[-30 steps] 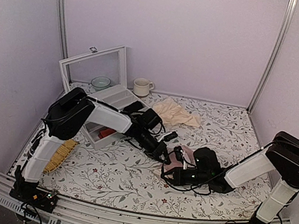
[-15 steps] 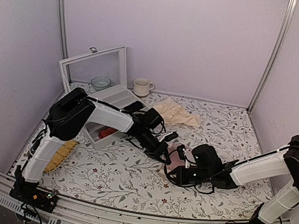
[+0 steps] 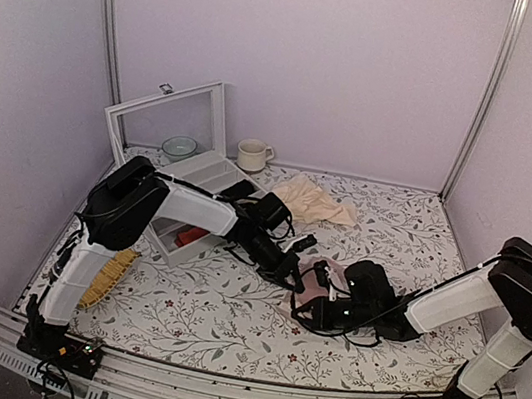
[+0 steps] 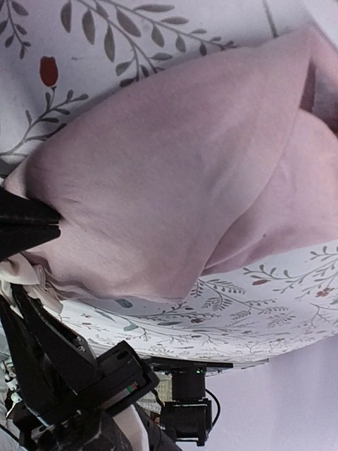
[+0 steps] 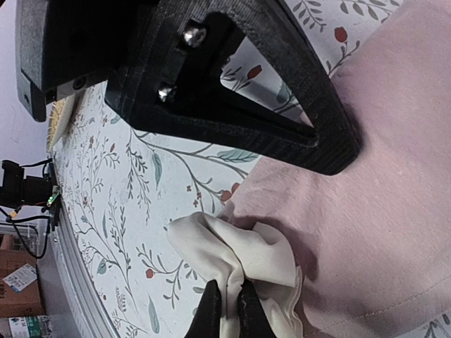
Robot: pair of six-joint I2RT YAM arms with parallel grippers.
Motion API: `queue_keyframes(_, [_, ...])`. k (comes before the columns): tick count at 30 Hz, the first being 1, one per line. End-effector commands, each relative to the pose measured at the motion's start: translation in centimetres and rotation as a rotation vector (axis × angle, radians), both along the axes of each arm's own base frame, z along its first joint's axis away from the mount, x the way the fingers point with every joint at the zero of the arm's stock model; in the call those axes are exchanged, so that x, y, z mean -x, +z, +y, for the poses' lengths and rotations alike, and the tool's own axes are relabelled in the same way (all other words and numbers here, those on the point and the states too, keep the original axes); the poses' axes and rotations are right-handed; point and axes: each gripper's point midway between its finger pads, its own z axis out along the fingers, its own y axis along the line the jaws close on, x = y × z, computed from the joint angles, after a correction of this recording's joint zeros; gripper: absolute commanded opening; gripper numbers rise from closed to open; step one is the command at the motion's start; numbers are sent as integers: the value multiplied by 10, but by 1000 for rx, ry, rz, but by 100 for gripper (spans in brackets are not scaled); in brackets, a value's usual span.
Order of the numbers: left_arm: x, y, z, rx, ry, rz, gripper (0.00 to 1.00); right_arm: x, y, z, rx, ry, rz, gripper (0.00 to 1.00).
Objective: Roll the underwear
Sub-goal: Roll the underwear at the center of the board.
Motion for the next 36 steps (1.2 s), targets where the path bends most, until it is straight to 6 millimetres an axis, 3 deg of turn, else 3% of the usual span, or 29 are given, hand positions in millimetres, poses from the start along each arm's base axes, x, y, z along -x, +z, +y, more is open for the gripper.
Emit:
queue_keyframes(1, [-1,-40,25,-149,63,6,0,20,-31,-9,-4,24,135,0])
queue_keyframes(11, [-6,-40,30,-160,94,12,0,26,-34,-21,-63,1,213,0])
queue_keyframes(22, [-6,-44,33,-175,102,20,0,35,-44,-16,-153,1,302,0])
queue_keyframes(28, [-8,-47,40,-190,116,19,0,35,-47,-26,-192,-58,341,0])
queue_keyframes(36, [-10,-44,41,-185,126,20,0,41,-56,-19,-192,-23,415,0])
